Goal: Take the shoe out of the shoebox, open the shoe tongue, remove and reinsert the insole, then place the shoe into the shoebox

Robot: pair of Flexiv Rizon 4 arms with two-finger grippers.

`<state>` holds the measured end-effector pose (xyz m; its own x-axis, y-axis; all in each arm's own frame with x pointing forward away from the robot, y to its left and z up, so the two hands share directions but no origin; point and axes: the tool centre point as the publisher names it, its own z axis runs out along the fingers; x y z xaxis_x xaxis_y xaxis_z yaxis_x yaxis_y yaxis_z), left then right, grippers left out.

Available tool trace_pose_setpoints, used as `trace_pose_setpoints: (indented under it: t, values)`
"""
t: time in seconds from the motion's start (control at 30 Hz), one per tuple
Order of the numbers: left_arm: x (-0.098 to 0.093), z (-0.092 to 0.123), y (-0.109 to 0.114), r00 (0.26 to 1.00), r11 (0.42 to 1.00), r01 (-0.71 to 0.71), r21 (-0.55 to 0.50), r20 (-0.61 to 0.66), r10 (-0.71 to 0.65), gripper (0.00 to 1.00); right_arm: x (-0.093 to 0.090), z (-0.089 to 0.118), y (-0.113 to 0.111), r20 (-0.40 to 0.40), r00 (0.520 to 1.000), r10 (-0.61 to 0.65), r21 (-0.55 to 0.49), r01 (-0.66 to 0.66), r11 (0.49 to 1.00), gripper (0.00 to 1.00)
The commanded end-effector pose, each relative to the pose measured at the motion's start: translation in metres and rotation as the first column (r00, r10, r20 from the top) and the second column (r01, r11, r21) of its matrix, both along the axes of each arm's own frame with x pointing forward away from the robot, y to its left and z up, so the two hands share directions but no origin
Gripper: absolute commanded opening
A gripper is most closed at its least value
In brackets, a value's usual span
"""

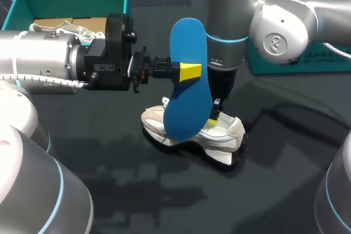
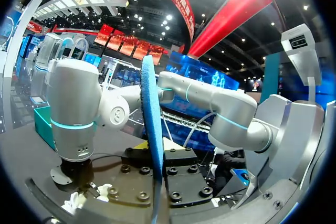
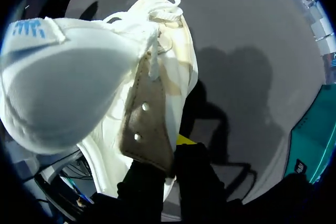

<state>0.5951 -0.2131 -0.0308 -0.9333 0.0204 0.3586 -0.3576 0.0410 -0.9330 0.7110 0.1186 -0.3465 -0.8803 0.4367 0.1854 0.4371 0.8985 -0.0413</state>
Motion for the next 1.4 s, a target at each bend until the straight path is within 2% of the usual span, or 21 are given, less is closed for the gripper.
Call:
trace_pose_setpoints:
  t: [0.03,0.4,0.47,0.6,0.67,0.87,1.07,1.27,1.4]
  values:
    - [0.001,-0.001,-0.004,1.000,1.000,0.000,-0.002,0.001,0.000,0.00,-0.005,0.008,0.000,0.024,0.996,-0.082,-0.044,0.083,0.996,0.00]
    - [0.001,-0.001,-0.004,1.000,1.000,0.000,-0.002,0.001,0.000,0.00,-0.005,0.008,0.000,0.024,0.996,-0.082,-0.044,0.083,0.996,0.00]
    - [0.001,-0.001,-0.004,1.000,1.000,0.000,-0.002,0.001,0.000,0.00,-0.003,0.010,-0.002,0.025,0.976,-0.215,0.000,0.215,0.977,0.00]
    - [0.001,-0.001,-0.004,1.000,1.000,0.000,-0.002,0.001,0.000,0.00,-0.008,0.015,-0.007,0.022,0.903,-0.429,0.067,0.426,0.902,0.00]
    - [0.001,-0.001,-0.004,1.000,1.000,0.000,-0.002,0.001,0.000,0.00,-0.014,0.020,-0.008,0.026,0.869,-0.494,0.090,0.491,0.867,0.00]
    - [0.001,-0.001,-0.004,1.000,1.000,0.000,-0.002,0.001,0.000,0.00,-0.027,0.030,-0.009,0.039,0.759,-0.650,0.084,0.646,0.759,0.00]
    - [0.001,-0.001,-0.004,1.000,1.000,0.000,-0.002,0.001,0.000,0.00,-0.035,0.028,-0.007,0.024,0.639,-0.769,0.082,0.765,0.638,0.00]
    - [0.001,-0.001,-0.004,1.000,1.000,0.000,-0.002,0.001,0.000,0.00,-0.033,0.021,-0.004,0.010,0.583,-0.812,0.107,0.807,0.581,0.00]
    - [0.001,-0.001,-0.004,1.000,1.000,0.000,-0.002,0.001,0.000,0.00,-0.031,0.015,-0.003,0.011,0.574,-0.819,0.105,0.814,0.571,0.00]
